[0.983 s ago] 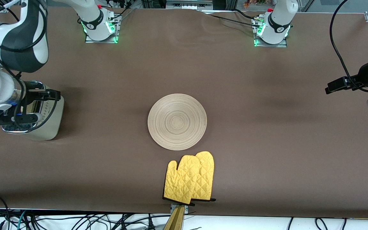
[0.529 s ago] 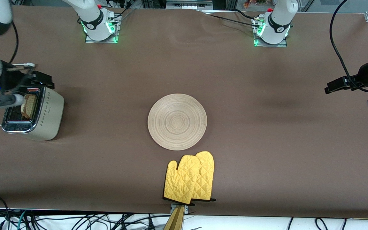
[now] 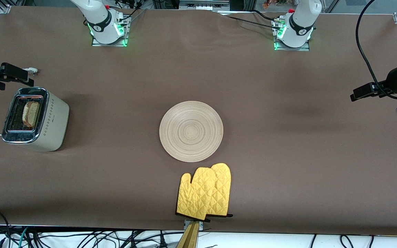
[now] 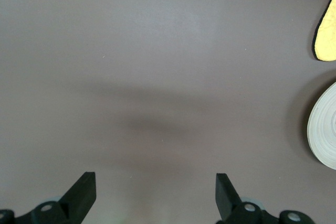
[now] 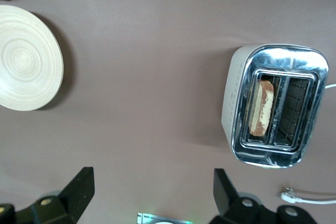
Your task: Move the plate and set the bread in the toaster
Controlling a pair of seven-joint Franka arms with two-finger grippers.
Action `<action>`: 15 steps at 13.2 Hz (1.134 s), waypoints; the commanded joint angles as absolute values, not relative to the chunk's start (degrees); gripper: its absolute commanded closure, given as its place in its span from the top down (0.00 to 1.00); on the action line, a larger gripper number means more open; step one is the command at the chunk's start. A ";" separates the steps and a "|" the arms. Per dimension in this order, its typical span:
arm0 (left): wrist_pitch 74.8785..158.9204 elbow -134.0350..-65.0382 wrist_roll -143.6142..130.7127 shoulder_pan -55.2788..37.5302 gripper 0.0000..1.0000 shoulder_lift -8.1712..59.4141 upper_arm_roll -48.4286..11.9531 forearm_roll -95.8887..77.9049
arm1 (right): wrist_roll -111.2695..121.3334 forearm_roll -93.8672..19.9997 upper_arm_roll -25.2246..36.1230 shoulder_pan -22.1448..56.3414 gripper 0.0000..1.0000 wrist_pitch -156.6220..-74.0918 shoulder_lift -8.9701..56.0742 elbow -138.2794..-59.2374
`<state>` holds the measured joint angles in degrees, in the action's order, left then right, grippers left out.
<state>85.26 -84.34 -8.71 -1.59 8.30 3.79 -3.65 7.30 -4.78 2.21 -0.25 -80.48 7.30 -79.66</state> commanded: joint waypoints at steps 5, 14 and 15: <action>84.90 -83.94 -9.23 -1.41 1.00 7.73 3.78 -4.66 | 6.86 -2.73 0.09 -4.22 1.00 -84.19 4.39 -83.32; 84.90 -83.85 -8.61 -1.41 1.00 7.65 4.04 -3.34 | 6.85 2.20 0.09 -4.31 1.00 -84.55 4.48 -83.85; 84.90 -83.93 -8.61 -1.41 1.00 7.65 4.04 -3.34 | 6.77 2.20 0.09 -4.31 1.00 -84.55 4.66 -83.85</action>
<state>85.26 -84.23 -8.75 -1.52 8.13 3.90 -3.64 6.65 1.29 1.12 -3.46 -83.72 5.46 -82.39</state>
